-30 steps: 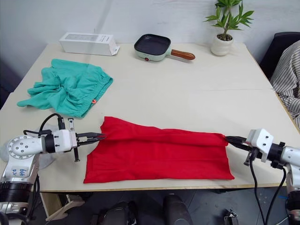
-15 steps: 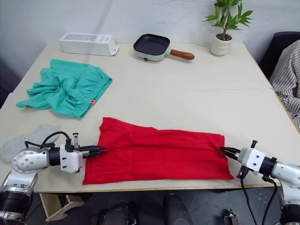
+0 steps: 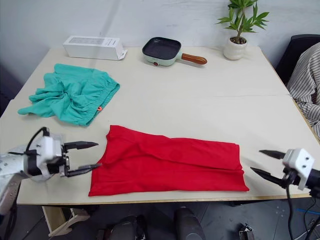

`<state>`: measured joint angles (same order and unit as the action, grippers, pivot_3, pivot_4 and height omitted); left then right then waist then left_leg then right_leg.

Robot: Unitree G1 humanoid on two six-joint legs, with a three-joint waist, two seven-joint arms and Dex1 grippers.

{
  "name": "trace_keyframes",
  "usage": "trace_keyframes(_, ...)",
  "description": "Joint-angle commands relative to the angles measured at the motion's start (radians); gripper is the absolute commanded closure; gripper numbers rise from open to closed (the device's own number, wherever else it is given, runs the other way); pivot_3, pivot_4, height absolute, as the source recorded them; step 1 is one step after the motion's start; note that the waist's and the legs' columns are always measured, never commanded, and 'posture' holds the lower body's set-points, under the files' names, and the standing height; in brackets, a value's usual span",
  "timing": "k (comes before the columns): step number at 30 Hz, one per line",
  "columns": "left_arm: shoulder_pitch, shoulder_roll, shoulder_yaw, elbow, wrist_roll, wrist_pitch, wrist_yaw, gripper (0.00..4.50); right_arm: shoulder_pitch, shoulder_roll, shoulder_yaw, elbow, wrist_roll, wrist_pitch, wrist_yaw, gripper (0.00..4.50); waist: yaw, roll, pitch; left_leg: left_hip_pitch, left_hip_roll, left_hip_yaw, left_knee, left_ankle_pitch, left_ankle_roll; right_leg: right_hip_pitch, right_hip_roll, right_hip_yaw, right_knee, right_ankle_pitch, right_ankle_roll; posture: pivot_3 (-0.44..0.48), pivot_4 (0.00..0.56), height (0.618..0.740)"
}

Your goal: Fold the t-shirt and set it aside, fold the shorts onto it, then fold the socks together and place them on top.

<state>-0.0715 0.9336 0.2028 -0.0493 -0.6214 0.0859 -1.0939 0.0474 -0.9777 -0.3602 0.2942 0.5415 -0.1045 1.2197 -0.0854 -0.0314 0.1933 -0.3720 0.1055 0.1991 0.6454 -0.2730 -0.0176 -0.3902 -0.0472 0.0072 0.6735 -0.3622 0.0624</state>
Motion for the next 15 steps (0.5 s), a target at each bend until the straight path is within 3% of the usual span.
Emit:
trace_keyframes(1,-0.108,-0.045,-0.032,0.007,0.013,0.068,0.036,2.12,-0.066,0.001,0.014,-0.113,0.059,0.149,-0.011,0.77,0.000,0.000,0.000,0.000,0.000,0.000,0.000,0.001,0.000,0.000,0.000,0.000,0.000,0.001,0.000,0.000,0.150,0.740)
trace_keyframes(4,-0.236,-0.132,-0.133,0.073,0.117,0.076,0.076,3.16,-0.133,0.066,0.094,-0.186,0.034,0.194,-0.036,1.69,0.003,0.000,0.000,0.000,-0.001,-0.001,0.001,0.001,0.000,0.001,0.002,0.000,0.000,0.002,0.000,0.000,0.150,0.740)
trace_keyframes(8,-0.373,-0.265,-0.256,0.201,0.280,0.022,0.137,4.49,-0.209,0.190,0.221,-0.186,-0.073,0.112,-0.052,3.13,0.009,0.000,0.000,-0.004,-0.003,-0.001,0.001,0.005,-0.006,-0.002,0.003,0.001,-0.001,0.003,0.002,0.000,0.150,0.740)
trace_keyframes(12,-0.398,-0.333,-0.339,0.266,0.360,-0.054,0.086,4.50,-0.274,0.294,0.307,-0.096,-0.169,0.030,-0.067,4.47,0.004,0.000,0.000,-0.006,-0.003,0.002,0.002,0.005,-0.007,-0.004,0.005,0.001,-0.002,0.003,0.003,0.000,0.150,0.740)
trace_keyframes(15,-0.384,-0.349,-0.349,0.257,0.356,-0.101,0.030,4.50,-0.292,0.328,0.320,-0.053,-0.198,0.004,-0.076,4.47,0.005,0.000,0.000,-0.006,-0.002,0.003,0.001,0.005,-0.008,-0.005,0.006,0.002,-0.003,0.002,0.004,0.000,0.150,0.740)
